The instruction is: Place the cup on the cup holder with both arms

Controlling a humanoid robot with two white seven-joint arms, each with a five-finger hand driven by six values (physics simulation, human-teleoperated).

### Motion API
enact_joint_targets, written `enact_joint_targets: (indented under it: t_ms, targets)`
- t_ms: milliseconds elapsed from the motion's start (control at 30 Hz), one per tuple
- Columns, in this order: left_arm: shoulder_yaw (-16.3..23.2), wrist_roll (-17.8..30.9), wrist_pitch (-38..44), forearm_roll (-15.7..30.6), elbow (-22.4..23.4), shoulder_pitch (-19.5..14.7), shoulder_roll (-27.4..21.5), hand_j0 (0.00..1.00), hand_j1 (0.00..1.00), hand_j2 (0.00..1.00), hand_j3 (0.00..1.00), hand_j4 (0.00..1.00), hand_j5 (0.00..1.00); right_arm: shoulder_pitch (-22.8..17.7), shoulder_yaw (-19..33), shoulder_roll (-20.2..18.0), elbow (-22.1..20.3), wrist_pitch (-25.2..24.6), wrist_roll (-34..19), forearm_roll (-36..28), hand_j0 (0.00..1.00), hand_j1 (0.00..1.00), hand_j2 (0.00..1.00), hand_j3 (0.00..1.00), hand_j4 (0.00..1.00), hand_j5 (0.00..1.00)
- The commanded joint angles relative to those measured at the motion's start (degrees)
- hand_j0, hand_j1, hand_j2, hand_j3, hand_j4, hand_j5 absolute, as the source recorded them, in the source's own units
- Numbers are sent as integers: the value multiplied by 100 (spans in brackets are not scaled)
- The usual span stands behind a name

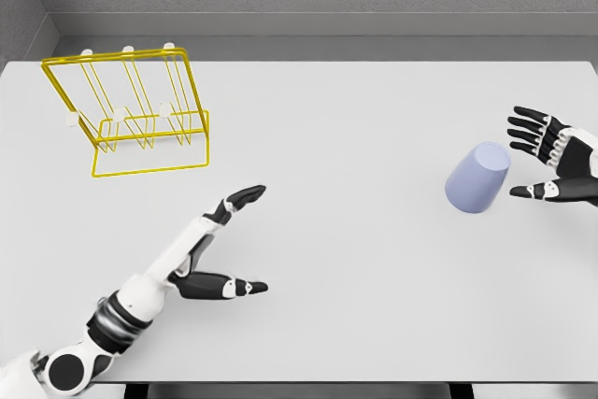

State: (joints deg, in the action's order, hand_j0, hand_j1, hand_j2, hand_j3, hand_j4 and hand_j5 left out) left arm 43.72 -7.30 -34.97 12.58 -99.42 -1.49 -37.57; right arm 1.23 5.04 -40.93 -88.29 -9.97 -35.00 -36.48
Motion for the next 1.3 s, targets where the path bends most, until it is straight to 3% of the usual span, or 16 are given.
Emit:
enact_joint_targets:
  t_ms: [0, 100, 233, 400, 467, 600, 667, 867, 1267]
  targets:
    - [-4, 317, -3, 306, -8, 0, 75, 100, 100, 100, 100, 100, 100, 9, -3, -3, 23, -5, 0, -35, 100, 100, 100, 100, 100, 100]
    - [-57, 309, -3, 456, 10, 9, 84, 100, 100, 100, 100, 100, 100, 53, 6, -3, 32, -5, 0, -44, 100, 100, 100, 100, 100, 100]
    - [-470, 300, -3, 676, 28, 61, 92, 100, 100, 100, 100, 100, 100, 61, 14, -2, 111, 73, 0, -44, 100, 100, 100, 100, 100, 100]
    - [-514, 309, -3, 1300, 71, 26, 5, 100, 100, 100, 100, 100, 100, 17, 6, 50, 251, 750, 0, -35, 100, 100, 100, 100, 100, 100]
    - [-742, 309, 16, 1309, 71, 70, -4, 100, 100, 100, 100, 100, 100, 0, -12, 68, 357, 1014, 0, -26, 100, 100, 100, 100, 100, 100]
    - [-769, 309, 649, 1247, 71, 61, -22, 100, 100, 100, 100, 100, 100, -18, -12, 147, 436, 1014, 0, 158, 100, 100, 100, 100, 100, 100]
    - [-760, 309, 658, 1212, 71, 79, -13, 100, 100, 100, 100, 100, 100, 0, -21, 226, 480, 1023, 0, 563, 100, 100, 100, 100, 100, 100]
    - [-707, 317, 1010, 1221, 71, 105, 5, 100, 100, 100, 100, 100, 100, 0, -21, 419, 506, 1181, 0, 572, 100, 100, 100, 100, 100, 100]
    - [-777, 326, 1739, 1221, -8, 141, -242, 100, 100, 100, 100, 100, 100, 26, 6, 525, 954, 1427, 0, 607, 100, 100, 100, 100, 100, 100]
